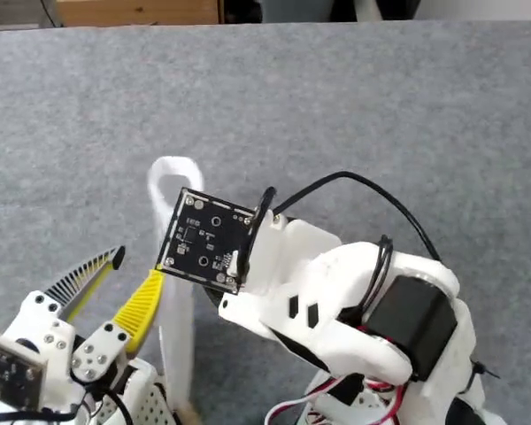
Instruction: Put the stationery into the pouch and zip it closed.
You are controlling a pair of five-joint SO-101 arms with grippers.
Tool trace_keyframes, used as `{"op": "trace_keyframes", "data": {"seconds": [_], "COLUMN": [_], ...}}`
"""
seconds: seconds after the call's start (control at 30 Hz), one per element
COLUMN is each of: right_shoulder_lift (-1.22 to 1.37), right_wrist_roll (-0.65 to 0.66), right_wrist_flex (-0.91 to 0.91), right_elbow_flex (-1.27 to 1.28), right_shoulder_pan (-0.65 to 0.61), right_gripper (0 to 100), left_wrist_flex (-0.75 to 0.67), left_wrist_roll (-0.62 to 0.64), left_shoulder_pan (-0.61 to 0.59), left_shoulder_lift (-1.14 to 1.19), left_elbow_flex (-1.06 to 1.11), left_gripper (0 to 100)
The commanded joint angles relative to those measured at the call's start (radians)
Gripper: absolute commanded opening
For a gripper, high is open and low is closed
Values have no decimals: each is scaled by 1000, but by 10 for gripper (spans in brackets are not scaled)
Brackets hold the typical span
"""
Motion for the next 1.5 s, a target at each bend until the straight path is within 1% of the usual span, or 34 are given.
{"op": "trace_keyframes", "data": {"seconds": [0.0, 0.1, 0.27, 0.47, 0.63, 0.73, 0.8, 0.87, 1.03, 1.1, 1.23, 1.3, 1.37, 1.47], "right_shoulder_lift": [-15, -12, -7, 94, 209, 234, 234, 234, 232, 232, 197, 174, 153, 125], "right_wrist_roll": [2, 2, 8, 9, 9, 9, 8, 8, 8, 6, 2, 2, 2, 2], "right_wrist_flex": [3, 3, -6, -15, 2, 3, 3, 3, 3, 3, 3, 3, 3, 3], "right_elbow_flex": [-1, -1, -13, -142, -314, -346, -344, -348, -354, -355, -346, -346, -335, -282], "right_shoulder_pan": [-52, -61, -60, -60, -66, -61, -61, -61, -60, -64, -66, -61, -60, -60], "right_gripper": [11, 11, 11, 11, 11, 11, 11, 11, 11, 11, 11, 11, 11, 11], "left_wrist_flex": [-46, -35, 17, 81, 81, 54, 41, 40, -15, -43, -161, -206, -224, -213], "left_wrist_roll": [-11, -8, -8, -14, -15, -18, -34, -38, -84, -97, -100, -97, -101, -109], "left_shoulder_pan": [16, 19, 130, 147, 174, 174, 174, 171, 101, 91, 87, 62, 38, 19], "left_shoulder_lift": [8, 8, 6, 8, -2, -3, -3, -3, -3, 3, 5, 5, 5, 5], "left_elbow_flex": [22, 35, -28, -84, 24, 73, 85, 82, 87, 107, 219, 266, 286, 272], "left_gripper": [216, 217, 218, 218, 219, 225, 260, 274, 273, 273, 273, 271, 255, 217]}}
